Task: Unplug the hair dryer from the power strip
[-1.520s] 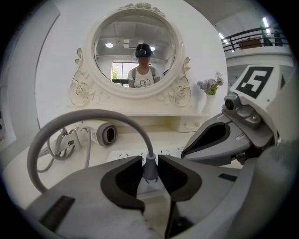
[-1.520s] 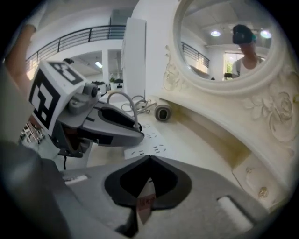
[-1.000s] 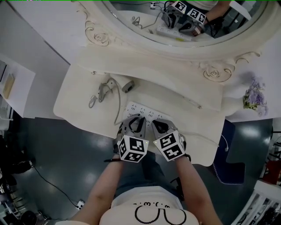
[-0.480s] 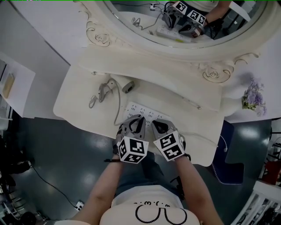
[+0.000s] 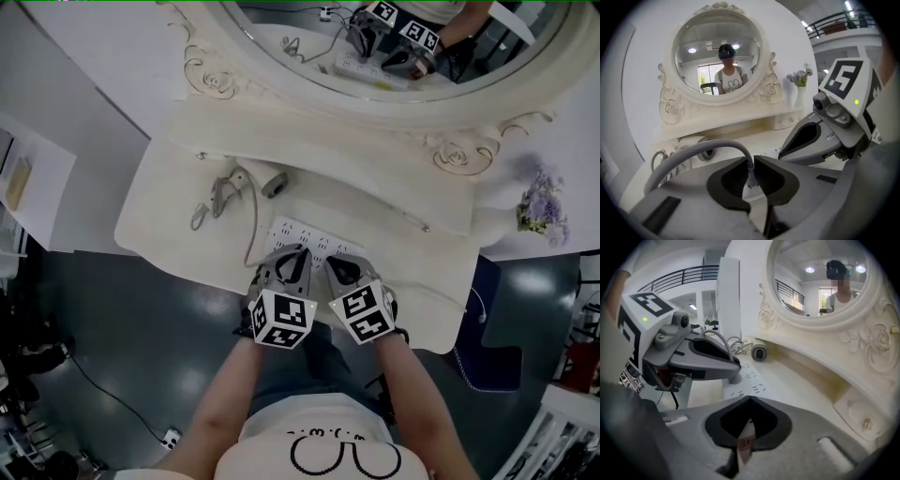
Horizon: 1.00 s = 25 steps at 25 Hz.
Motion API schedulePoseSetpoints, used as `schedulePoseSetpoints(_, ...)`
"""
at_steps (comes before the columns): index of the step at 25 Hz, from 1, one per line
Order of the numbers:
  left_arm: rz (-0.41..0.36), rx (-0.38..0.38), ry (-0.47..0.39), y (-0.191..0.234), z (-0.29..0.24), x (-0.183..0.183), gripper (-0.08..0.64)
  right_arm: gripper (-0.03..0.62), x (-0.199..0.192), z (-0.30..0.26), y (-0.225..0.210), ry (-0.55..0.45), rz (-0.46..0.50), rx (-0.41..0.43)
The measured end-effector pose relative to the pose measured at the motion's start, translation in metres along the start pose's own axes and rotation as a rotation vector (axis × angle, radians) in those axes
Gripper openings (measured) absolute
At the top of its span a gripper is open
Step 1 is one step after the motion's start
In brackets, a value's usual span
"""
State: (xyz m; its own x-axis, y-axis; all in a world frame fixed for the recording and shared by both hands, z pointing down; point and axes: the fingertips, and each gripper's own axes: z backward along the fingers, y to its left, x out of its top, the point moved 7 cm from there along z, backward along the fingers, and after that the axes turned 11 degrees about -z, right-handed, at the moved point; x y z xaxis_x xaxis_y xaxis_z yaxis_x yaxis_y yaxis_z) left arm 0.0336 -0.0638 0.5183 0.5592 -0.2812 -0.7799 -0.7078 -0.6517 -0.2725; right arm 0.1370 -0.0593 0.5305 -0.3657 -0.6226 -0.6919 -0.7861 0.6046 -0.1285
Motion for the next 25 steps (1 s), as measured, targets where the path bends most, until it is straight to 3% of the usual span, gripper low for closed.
schedulePoseSetpoints(2, 0.039, -0.018, -0.014, 0.002, 0.0, -0.003, 0.041, -0.006, 0.0, 0.0, 0.001, 0.003, 0.007, -0.005)
schedulePoseSetpoints(5, 0.34, -0.067, -0.078, 0.015, 0.001, -0.006, 0.044, -0.006, 0.001, -0.001, 0.002, 0.004, 0.014, 0.0)
schedulePoseSetpoints(6, 0.365, -0.063, -0.077, 0.016, 0.002, -0.006, 0.046, -0.006, 0.001, -0.001, 0.003, 0.002, 0.018, -0.003)
schedulePoseSetpoints(10, 0.138, -0.023, -0.005, 0.006, 0.001, -0.002, 0.038, -0.006, 0.0, -0.001, 0.002, 0.005, 0.017, -0.015)
schedulePoseSetpoints(12, 0.149, -0.05, -0.015, 0.008, 0.001, -0.003, 0.038, -0.006, 0.001, -0.001, 0.001, 0.007, 0.012, -0.01)
schedulePoseSetpoints(15, 0.286, -0.075, -0.045, 0.018, 0.002, -0.004, 0.04, -0.006, 0.0, -0.002, 0.004, -0.001, 0.012, -0.011)
schedulePoseSetpoints(16, 0.266, -0.064, -0.041, 0.018, 0.003, -0.003, 0.04, -0.006, 0.0, -0.002, 0.005, -0.005, 0.01, -0.013)
schedulePoseSetpoints(20, 0.003, -0.052, -0.135, -0.003, 0.013, 0.036, 0.038, -0.006, 0.003, -0.003, 0.0, -0.001, -0.012, -0.012)
schedulePoseSetpoints(25, 0.02, -0.015, -0.124, 0.009, 0.017, 0.037, 0.038, -0.006, 0.001, -0.004, 0.002, 0.002, -0.02, -0.01)
